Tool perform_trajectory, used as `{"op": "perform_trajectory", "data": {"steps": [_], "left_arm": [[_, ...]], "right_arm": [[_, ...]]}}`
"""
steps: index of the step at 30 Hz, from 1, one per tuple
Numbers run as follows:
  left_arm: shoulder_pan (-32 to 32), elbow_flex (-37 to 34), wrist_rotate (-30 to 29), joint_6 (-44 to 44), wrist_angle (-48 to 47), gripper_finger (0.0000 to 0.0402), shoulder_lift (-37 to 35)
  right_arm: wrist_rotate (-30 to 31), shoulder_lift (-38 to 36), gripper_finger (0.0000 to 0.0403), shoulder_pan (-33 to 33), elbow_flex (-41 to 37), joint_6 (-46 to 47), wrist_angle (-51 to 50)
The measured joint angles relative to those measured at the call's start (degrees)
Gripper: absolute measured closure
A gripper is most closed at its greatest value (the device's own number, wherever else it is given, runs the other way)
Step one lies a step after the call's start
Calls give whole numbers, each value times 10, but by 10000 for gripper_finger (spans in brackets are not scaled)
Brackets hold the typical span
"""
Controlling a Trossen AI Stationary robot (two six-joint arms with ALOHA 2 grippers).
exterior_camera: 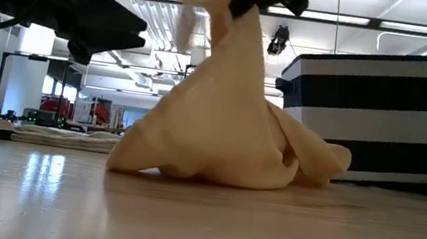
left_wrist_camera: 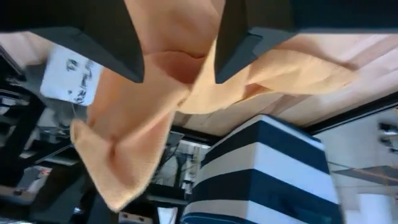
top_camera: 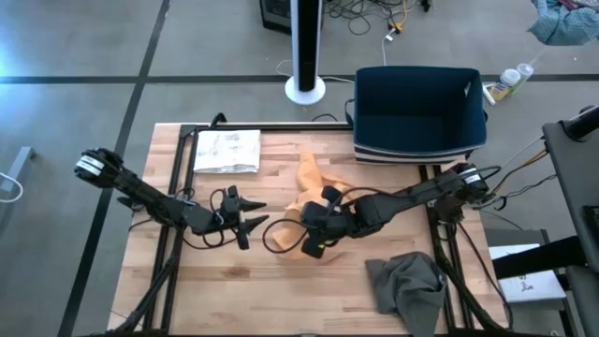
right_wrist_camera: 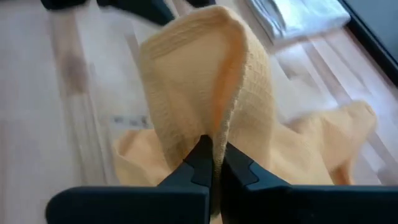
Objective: Fold towel
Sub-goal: Fold the yellow towel
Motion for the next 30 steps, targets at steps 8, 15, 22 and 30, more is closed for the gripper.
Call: {"op": "perform_trajectory", "data": {"steps": [8, 15, 22, 30], "left_arm": [[0, 0, 30, 60, 161, 160, 68], [1, 0, 30, 95, 261, 163, 125], [1, 0, 31, 102, 284, 180, 132], [1, 0, 34, 101, 287, 182, 129]], "right_arm": [[0, 0, 401, 0, 0, -54, 71], [7, 0, 401, -1, 0, -54, 83], [16, 0, 401, -4, 0, -58, 95], [25, 11, 401, -7, -1, -58, 97]]}}
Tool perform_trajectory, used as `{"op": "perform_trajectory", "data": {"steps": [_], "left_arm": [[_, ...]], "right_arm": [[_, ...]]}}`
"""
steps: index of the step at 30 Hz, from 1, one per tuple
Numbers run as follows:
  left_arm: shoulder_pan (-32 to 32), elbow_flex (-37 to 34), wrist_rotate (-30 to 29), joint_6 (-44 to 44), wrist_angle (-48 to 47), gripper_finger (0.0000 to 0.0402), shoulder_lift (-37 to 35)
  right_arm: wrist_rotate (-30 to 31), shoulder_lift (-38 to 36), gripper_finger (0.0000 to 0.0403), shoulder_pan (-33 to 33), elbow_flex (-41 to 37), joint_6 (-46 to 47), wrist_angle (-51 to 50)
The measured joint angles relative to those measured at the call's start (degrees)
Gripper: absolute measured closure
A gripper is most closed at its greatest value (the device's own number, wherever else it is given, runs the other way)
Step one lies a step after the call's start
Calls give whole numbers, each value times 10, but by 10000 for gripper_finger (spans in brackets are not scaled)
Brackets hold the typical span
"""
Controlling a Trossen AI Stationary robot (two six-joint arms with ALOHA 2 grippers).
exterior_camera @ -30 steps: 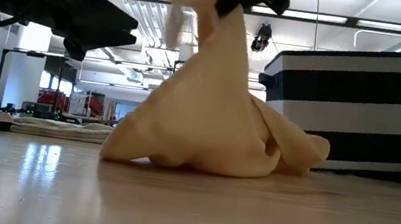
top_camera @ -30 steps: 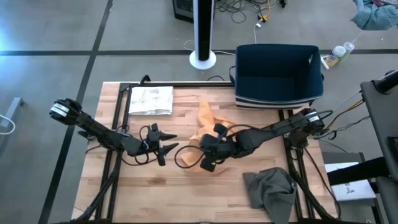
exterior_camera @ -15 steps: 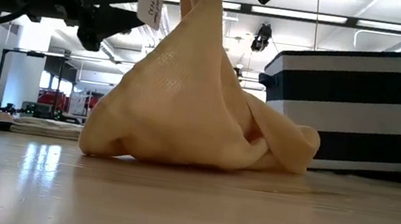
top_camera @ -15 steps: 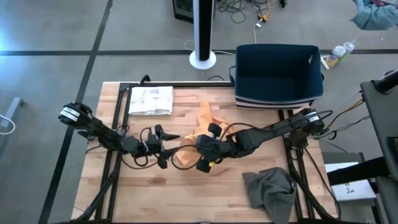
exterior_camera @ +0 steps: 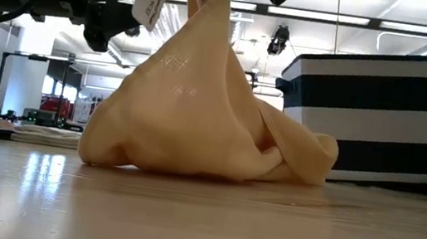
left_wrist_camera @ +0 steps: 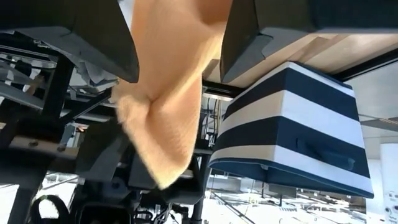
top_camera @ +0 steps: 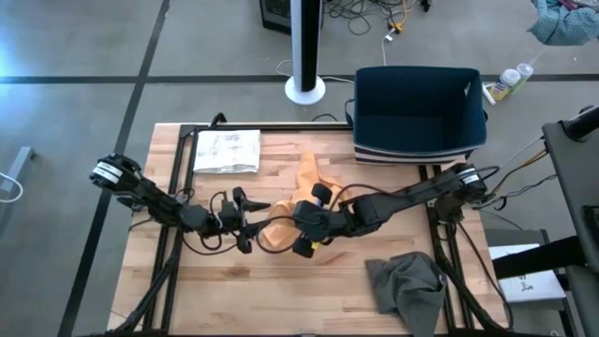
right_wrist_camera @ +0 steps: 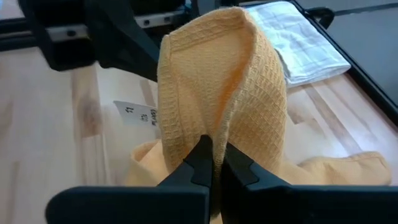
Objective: Fold towel
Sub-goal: Fold the yellow towel
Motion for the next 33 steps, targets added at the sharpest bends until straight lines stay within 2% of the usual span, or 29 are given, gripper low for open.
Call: {"op": "perform_trajectory", "data": {"steps": [8, 13, 21, 27, 33], "left_arm": [[0, 4, 25, -10, 6, 149, 0], [0, 18, 66, -14, 6, 130, 0], [24, 21, 43, -81, -34, 128, -1], [34, 21, 51, -99, -42, 183, -1], [34, 30, 76, -81, -49, 292, -1]], "right_arm": [[21, 11, 401, 0, 0, 4, 3], [22, 11, 401, 0, 0, -3, -3], [20, 11, 401, 4, 0, -7, 1], [11, 11, 401, 8, 0, -17, 0], [4, 12, 401, 8, 0, -16, -1]]}}
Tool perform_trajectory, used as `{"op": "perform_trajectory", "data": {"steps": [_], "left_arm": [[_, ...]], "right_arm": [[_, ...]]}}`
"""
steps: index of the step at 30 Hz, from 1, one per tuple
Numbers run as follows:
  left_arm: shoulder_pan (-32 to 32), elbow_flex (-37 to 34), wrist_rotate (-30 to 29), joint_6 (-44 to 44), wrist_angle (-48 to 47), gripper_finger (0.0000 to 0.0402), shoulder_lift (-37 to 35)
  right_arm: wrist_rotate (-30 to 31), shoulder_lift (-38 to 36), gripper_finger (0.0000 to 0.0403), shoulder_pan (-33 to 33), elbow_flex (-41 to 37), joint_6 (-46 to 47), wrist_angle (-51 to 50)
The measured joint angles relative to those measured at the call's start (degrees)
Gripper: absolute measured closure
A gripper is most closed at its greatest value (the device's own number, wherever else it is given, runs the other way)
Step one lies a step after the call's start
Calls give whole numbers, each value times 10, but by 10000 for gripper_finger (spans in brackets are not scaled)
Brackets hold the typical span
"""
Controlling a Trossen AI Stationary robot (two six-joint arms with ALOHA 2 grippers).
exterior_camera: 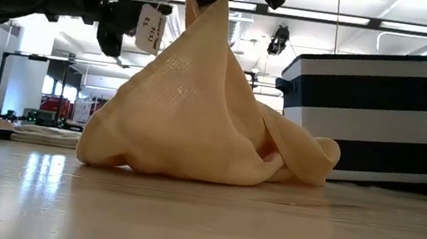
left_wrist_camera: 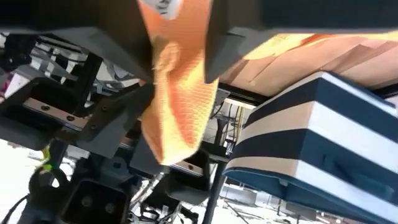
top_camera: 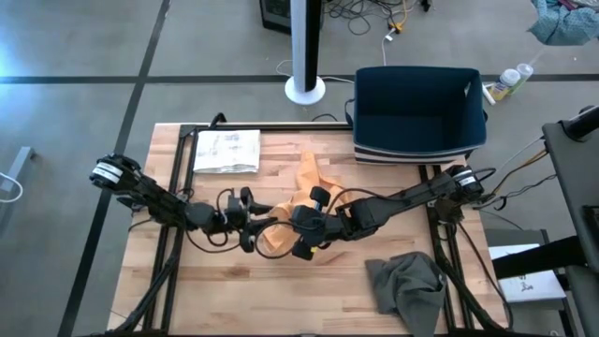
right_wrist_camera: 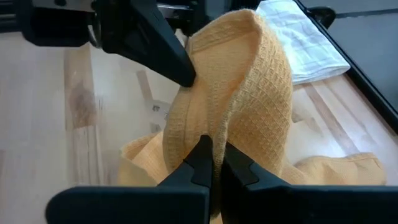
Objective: Fold towel
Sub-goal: Fold the yellow towel
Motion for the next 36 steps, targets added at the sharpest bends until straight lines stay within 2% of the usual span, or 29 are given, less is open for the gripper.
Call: {"op": "perform_trajectory", "data": {"steps": [3, 5, 10, 15, 18, 20, 22, 25, 28, 31, 36], "left_arm": [[0, 8, 9, 15, -15, 368, 0], [0, 13, 9, 18, -26, 391, 0], [-3, 18, 9, 19, -50, 398, 0], [-9, 18, 13, 19, -66, 400, -12], [-8, 20, 33, 19, -123, 400, -52], [-8, 40, 38, 22, -241, 401, -99], [-3, 87, 38, 31, -426, 401, -155], [9, 197, 37, 48, -718, 401, -206], [18, 318, 37, 75, -939, 401, -211], [24, 423, 57, 97, -1096, 401, -188], [27, 542, 85, 164, -1212, 401, -133]], "right_arm": [[-4, 0, 401, 1, 0, 0, 0], [-6, 0, 401, 3, 0, 0, -1], [-14, -5, 384, 13, 1, -2, -23], [-14, -9, 331, 22, 39, -3, -96], [-14, -10, 294, 26, 63, -15, -132], [-11, -10, 272, 32, 80, -32, -139], [18, -12, 255, 44, 94, -48, -139], [90, -13, 236, 71, 109, -65, -139], [151, -13, 226, 95, 101, -54, -116], [181, -12, 224, 109, 71, -28, -72], [195, -11, 228, 111, -5, -36, 104]]}}
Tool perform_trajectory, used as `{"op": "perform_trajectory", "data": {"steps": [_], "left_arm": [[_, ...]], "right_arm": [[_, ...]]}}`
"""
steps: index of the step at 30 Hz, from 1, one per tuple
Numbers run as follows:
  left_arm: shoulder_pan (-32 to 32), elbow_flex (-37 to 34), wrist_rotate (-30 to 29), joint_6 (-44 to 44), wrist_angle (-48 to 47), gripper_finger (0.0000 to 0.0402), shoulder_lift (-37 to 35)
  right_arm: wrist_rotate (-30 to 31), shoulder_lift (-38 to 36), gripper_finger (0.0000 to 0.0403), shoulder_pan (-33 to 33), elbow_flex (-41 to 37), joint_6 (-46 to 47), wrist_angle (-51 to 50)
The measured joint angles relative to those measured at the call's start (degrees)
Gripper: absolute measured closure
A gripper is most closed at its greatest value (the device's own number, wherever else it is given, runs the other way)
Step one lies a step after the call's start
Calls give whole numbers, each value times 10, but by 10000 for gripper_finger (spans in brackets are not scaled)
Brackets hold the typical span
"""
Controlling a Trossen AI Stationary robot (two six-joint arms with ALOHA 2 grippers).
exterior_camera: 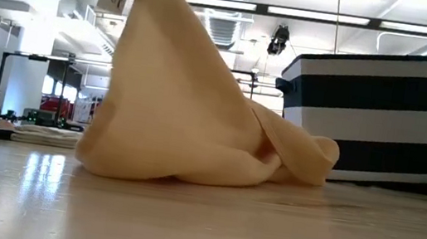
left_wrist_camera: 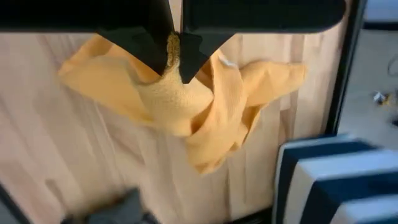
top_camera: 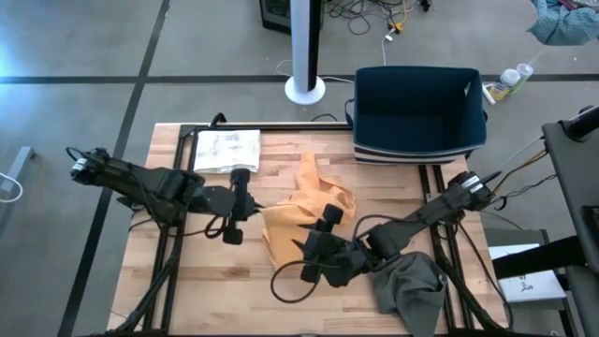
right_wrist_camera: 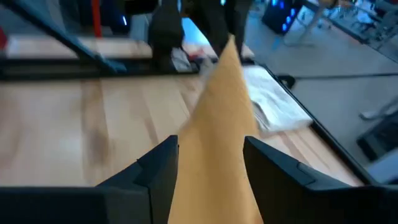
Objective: Fold towel
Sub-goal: Fold the yellow towel
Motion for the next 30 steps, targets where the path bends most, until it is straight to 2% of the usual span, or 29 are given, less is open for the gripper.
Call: {"op": "perform_trajectory", "data": {"steps": [6, 8, 11, 14, 16, 19, 23, 25, 28, 30], "left_arm": [[0, 93, 2, 69, -62, 401, 51], [1, 112, -1, 89, -63, 401, 59], [8, 134, -3, 111, -60, 401, 72], [25, 147, -8, 113, -60, 402, 80], [36, 149, -35, 113, -64, 401, 81], [61, 149, -76, 114, -58, 401, 81], [104, 147, -73, 124, -30, 401, 85], [120, 146, -61, 131, -26, 401, 89], [129, 146, -43, 145, -14, 401, 90], [129, 146, -29, 157, 0, 401, 89]], "right_arm": [[13, 4, 228, -20, -43, -91, 202], [52, 13, 228, -29, -45, -132, 220], [65, 33, 222, -51, -41, -167, 257], [95, 44, 210, -65, -29, -177, 271], [138, 45, 199, -67, -23, -192, 267], [143, 46, 179, -66, -13, -212, 270], [137, 46, 151, -82, -7, -218, 268], [153, 46, 140, -95, -5, -212, 269], [175, 46, 132, -113, -5, -211, 269], [167, 46, 129, -125, -5, -214, 267]]}}
